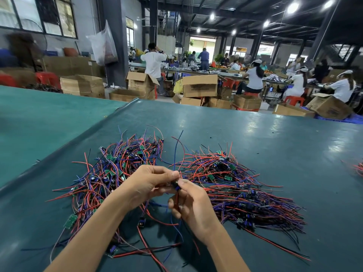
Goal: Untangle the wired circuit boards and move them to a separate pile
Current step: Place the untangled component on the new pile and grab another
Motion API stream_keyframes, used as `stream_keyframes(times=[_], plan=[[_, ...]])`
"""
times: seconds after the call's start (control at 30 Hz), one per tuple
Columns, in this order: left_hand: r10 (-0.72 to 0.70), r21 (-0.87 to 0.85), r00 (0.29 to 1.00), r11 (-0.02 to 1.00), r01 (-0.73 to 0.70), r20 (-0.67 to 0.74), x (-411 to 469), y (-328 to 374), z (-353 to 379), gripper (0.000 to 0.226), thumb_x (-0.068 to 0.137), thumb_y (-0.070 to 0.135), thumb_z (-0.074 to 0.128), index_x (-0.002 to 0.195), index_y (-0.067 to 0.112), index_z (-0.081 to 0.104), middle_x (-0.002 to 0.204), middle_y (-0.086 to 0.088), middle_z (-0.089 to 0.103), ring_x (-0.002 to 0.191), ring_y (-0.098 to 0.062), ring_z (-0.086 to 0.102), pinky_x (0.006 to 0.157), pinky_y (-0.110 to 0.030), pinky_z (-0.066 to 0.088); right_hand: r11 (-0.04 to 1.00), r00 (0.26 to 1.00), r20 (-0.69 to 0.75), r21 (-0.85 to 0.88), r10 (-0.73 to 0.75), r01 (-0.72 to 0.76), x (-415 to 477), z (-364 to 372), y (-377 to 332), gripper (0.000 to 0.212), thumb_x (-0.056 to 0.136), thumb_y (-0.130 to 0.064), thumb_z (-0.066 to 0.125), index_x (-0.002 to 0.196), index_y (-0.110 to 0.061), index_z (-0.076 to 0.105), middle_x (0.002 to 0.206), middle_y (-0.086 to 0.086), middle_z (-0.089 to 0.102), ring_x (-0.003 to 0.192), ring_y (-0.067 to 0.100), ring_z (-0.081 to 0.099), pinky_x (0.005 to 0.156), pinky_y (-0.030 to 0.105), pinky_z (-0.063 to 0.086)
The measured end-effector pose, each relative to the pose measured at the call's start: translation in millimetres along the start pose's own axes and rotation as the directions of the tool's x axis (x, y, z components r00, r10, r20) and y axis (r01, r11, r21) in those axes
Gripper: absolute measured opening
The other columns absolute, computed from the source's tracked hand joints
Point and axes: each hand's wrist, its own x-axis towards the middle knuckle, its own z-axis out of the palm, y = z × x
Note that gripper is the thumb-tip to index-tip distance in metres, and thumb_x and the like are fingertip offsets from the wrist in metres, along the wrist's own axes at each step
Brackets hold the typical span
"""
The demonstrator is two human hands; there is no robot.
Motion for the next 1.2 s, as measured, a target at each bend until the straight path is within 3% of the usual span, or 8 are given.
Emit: stream_keyframes(times=[0.23, 0.37, 0.47, 0.73, 0.87, 0.97, 1.07, 1.2], plan=[[0.065, 0.076, 0.99, 0.994, -0.075, 0.124, 0.0, -0.5, 0.8, 0.033, 0.085, 0.031, 0.078, 0.098, 0.001, 0.074, 0.08, -0.01, 0.06, 0.062, -0.012, 0.053, 0.06, -0.02, 0.051, 0.991, 0.993, -0.055, -0.096, -0.101, 0.095, -0.9, -2.5, -0.3, 0.017, 0.101, -0.008, 0.053, 0.094, -0.005, 0.069, 0.084, 0.022, 0.07, 0.061, 0.025, 0.061, 0.05, 0.029, 0.047], [0.199, 0.201, 0.978, 0.962, -0.184, -0.056, 4.3, 0.2, 5.0, 0.046, 0.081, 0.039, 0.077, 0.082, -0.006, 0.068, 0.061, -0.006, 0.055, 0.048, -0.012, 0.037, 0.044, -0.018, 0.03, 0.984, 0.987, -0.088, -0.127, -0.138, 0.126, -0.8, -4.2, 0.3, 0.032, 0.102, -0.006, 0.049, 0.085, -0.016, 0.074, 0.076, 0.022, 0.067, 0.058, 0.027, 0.061, 0.05, 0.03, 0.049], [0.248, 0.252, 0.965, 0.942, -0.219, -0.087, 6.2, -3.4, 5.9, 0.043, 0.082, 0.039, 0.077, 0.082, -0.004, 0.071, 0.057, -0.008, 0.053, 0.047, -0.014, 0.036, 0.043, -0.02, 0.028, 0.966, 0.984, -0.082, -0.216, -0.161, 0.14, -1.2, -5.8, -0.3, 0.035, 0.101, -0.004, 0.049, 0.08, -0.016, 0.074, 0.074, 0.021, 0.069, 0.059, 0.028, 0.064, 0.05, 0.031, 0.051], [0.029, 0.096, 0.998, 0.995, -0.035, 0.062, 3.0, -6.6, 3.2, 0.041, 0.074, 0.041, 0.08, 0.095, 0.005, 0.079, 0.073, -0.01, 0.059, 0.059, -0.009, 0.051, 0.054, -0.016, 0.039, 0.944, 0.987, -0.029, -0.296, -0.158, 0.143, -3.3, -6.5, -1.0, 0.025, 0.101, -0.007, 0.054, 0.083, 0.002, 0.07, 0.065, 0.018, 0.064, 0.054, 0.029, 0.059, 0.051, 0.033, 0.052], [0.044, 0.18, 0.995, 0.982, -0.059, 0.085, 3.5, -2.8, -0.1, 0.037, 0.074, 0.034, 0.087, 0.09, 0.002, 0.079, 0.073, -0.014, 0.06, 0.061, -0.012, 0.052, 0.05, -0.017, 0.039, 0.899, 0.96, -0.073, -0.376, -0.271, 0.225, -3.1, -5.7, 2.2, 0.026, 0.099, -0.001, 0.055, 0.079, 0.006, 0.07, 0.062, 0.017, 0.065, 0.053, 0.029, 0.057, 0.049, 0.034, 0.051], [0.152, 0.255, 0.987, 0.957, -0.135, -0.047, 9.8, 1.7, 3.4, 0.033, 0.075, 0.032, 0.087, 0.078, 0.001, 0.077, 0.062, -0.013, 0.055, 0.053, -0.013, 0.044, 0.047, -0.02, 0.034, 0.865, 0.924, -0.14, -0.426, -0.355, 0.267, -2.0, -3.8, 4.2, 0.028, 0.096, 0.001, 0.058, 0.073, 0.008, 0.071, 0.058, 0.018, 0.065, 0.048, 0.024, 0.057, 0.047, 0.033, 0.047], [0.208, 0.185, 0.953, 0.968, -0.169, -0.219, 20.0, 6.9, 5.7, 0.022, 0.082, 0.019, 0.082, 0.07, 0.001, 0.077, 0.056, -0.005, 0.057, 0.049, -0.012, 0.04, 0.044, -0.02, 0.031, 0.865, 0.921, -0.146, -0.422, -0.36, 0.271, -1.3, 0.0, 4.5, 0.028, 0.095, 0.002, 0.058, 0.071, 0.008, 0.071, 0.056, 0.018, 0.064, 0.046, 0.021, 0.057, 0.047, 0.031, 0.046], [0.069, -0.013, 0.942, 0.997, -0.077, -0.329, 30.6, 12.5, 6.9, 0.017, 0.084, 0.01, 0.077, 0.07, 0.001, 0.078, 0.058, -0.003, 0.058, 0.047, -0.007, 0.042, 0.038, -0.016, 0.028, 0.859, 0.919, -0.14, -0.429, -0.369, 0.28, -1.8, 0.0, 3.5, 0.028, 0.095, 0.004, 0.057, 0.071, 0.008, 0.071, 0.057, 0.022, 0.064, 0.046, 0.023, 0.056, 0.048, 0.034, 0.047]])
